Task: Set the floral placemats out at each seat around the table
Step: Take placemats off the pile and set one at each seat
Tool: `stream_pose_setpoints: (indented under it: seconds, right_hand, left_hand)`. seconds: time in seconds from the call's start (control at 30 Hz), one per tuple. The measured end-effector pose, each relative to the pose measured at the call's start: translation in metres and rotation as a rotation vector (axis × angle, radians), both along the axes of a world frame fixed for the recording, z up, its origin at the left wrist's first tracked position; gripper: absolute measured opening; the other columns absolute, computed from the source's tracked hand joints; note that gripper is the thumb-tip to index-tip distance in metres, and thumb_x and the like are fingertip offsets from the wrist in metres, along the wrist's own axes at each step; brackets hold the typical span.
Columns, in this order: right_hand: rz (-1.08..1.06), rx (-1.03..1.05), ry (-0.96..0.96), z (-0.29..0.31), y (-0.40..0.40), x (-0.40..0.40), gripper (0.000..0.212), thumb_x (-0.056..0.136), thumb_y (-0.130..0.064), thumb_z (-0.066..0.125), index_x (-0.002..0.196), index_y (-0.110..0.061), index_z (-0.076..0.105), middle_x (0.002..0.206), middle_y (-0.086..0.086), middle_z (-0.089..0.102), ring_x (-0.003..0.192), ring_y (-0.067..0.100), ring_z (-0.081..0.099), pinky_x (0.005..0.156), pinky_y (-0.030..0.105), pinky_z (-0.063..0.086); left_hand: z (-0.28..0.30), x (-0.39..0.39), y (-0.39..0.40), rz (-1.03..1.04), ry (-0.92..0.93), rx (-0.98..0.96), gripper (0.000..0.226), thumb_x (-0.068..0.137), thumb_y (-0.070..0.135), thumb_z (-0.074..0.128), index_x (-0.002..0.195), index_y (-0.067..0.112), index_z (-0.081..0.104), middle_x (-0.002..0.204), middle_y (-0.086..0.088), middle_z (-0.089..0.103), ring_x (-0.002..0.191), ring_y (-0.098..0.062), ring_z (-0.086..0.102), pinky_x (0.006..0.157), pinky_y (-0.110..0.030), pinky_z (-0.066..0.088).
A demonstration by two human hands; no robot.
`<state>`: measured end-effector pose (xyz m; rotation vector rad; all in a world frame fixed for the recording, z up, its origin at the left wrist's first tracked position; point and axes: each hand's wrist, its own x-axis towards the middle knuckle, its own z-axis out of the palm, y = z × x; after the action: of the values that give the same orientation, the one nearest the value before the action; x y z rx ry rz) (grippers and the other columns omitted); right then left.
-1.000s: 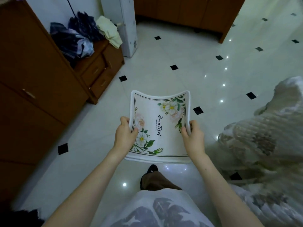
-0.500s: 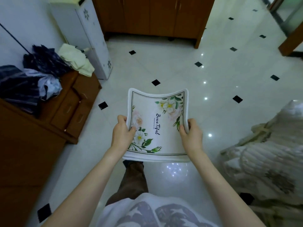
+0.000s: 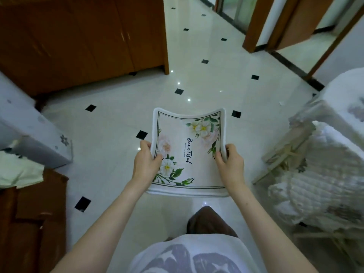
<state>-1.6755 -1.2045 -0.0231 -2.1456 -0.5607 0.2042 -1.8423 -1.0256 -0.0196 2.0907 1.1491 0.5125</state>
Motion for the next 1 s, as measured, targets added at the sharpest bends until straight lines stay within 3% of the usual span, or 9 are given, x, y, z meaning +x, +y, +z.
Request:
stream_pose_setpoints:
  seconds: [0.13,0.17,0.23,0.37,0.53,0.6,0.83,0.93,1.0]
  right_hand:
    - [-0.093,-0.034,0.0,-0.011,0.03,0.052,0.014,0.089,-0.017,0.058,0.09,-0.006,0.05,0.076,0.015,0.063,0.066,0.032,0.057,0.06,0.037,0.047]
    - [-0.106,-0.036,-0.001,-0.015,0.038,0.067,0.014,0.089,-0.017,0.058,0.088,-0.006,0.049,0.074,0.014,0.062,0.064,0.031,0.056,0.059,0.033,0.047]
    - [-0.129,-0.027,-0.005,-0.02,0.057,0.101,0.016,0.088,-0.016,0.059,0.083,-0.011,0.045,0.068,0.01,0.057,0.058,0.026,0.049,0.05,0.01,0.037]
    - [-0.17,0.006,-0.005,-0.018,0.096,0.172,0.018,0.087,-0.015,0.06,0.079,-0.013,0.044,0.064,0.006,0.052,0.054,0.019,0.041,0.048,0.005,0.034]
    - [-0.228,0.03,-0.003,-0.007,0.135,0.257,0.018,0.087,-0.018,0.059,0.079,-0.01,0.044,0.063,0.011,0.053,0.055,0.021,0.04,0.048,0.014,0.034]
    - [-0.257,0.033,-0.02,-0.006,0.147,0.286,0.017,0.086,-0.017,0.059,0.079,-0.01,0.044,0.064,0.011,0.054,0.054,0.02,0.04,0.049,0.011,0.034]
    - [-0.375,-0.01,-0.012,-0.021,0.177,0.382,0.014,0.086,-0.016,0.061,0.082,-0.012,0.047,0.063,-0.005,0.049,0.056,0.017,0.045,0.047,0.012,0.034]
    - [-0.447,-0.017,-0.002,-0.026,0.195,0.43,0.013,0.086,-0.016,0.06,0.083,-0.01,0.049,0.065,0.0,0.054,0.058,0.022,0.05,0.05,0.019,0.029]
    - [-0.5,-0.023,0.006,-0.027,0.207,0.465,0.012,0.087,-0.018,0.06,0.084,-0.013,0.049,0.069,0.004,0.058,0.061,0.026,0.054,0.055,0.027,0.034]
  left_hand:
    - [-0.011,0.067,0.046,-0.097,0.006,-0.008,0.031,0.084,0.016,0.064,0.096,0.019,0.035,0.078,0.006,0.055,0.061,0.004,0.048,0.041,-0.011,0.032]
    - [-0.013,0.086,0.057,-0.108,0.005,-0.013,0.032,0.084,0.017,0.065,0.096,0.02,0.035,0.076,0.009,0.053,0.061,0.004,0.048,0.041,-0.011,0.033]
    - [-0.016,0.124,0.078,-0.129,-0.008,-0.012,0.032,0.084,0.017,0.066,0.095,0.019,0.035,0.073,0.015,0.048,0.062,0.005,0.047,0.042,-0.01,0.038]
    - [-0.012,0.201,0.123,-0.171,-0.009,-0.01,0.032,0.085,0.019,0.064,0.095,0.02,0.035,0.073,0.015,0.049,0.063,0.005,0.048,0.044,-0.012,0.032]
    - [0.004,0.295,0.17,-0.238,-0.004,0.021,0.032,0.086,0.021,0.064,0.097,0.021,0.034,0.072,0.016,0.049,0.061,0.002,0.051,0.043,-0.013,0.032]
    - [0.007,0.33,0.184,-0.266,-0.008,0.028,0.032,0.086,0.019,0.064,0.097,0.021,0.034,0.072,0.015,0.049,0.06,0.002,0.05,0.042,-0.013,0.032]
    - [-0.009,0.454,0.228,-0.394,-0.001,-0.019,0.03,0.086,0.018,0.063,0.097,0.019,0.035,0.075,0.01,0.051,0.062,0.003,0.05,0.041,-0.009,0.037]
    - [-0.014,0.518,0.25,-0.462,-0.009,-0.03,0.029,0.086,0.019,0.063,0.097,0.018,0.036,0.076,0.009,0.053,0.062,0.002,0.05,0.042,-0.01,0.035]
    - [-0.016,0.565,0.265,-0.511,-0.02,-0.034,0.03,0.086,0.018,0.063,0.098,0.019,0.035,0.073,0.013,0.05,0.061,0.003,0.049,0.041,-0.01,0.036]
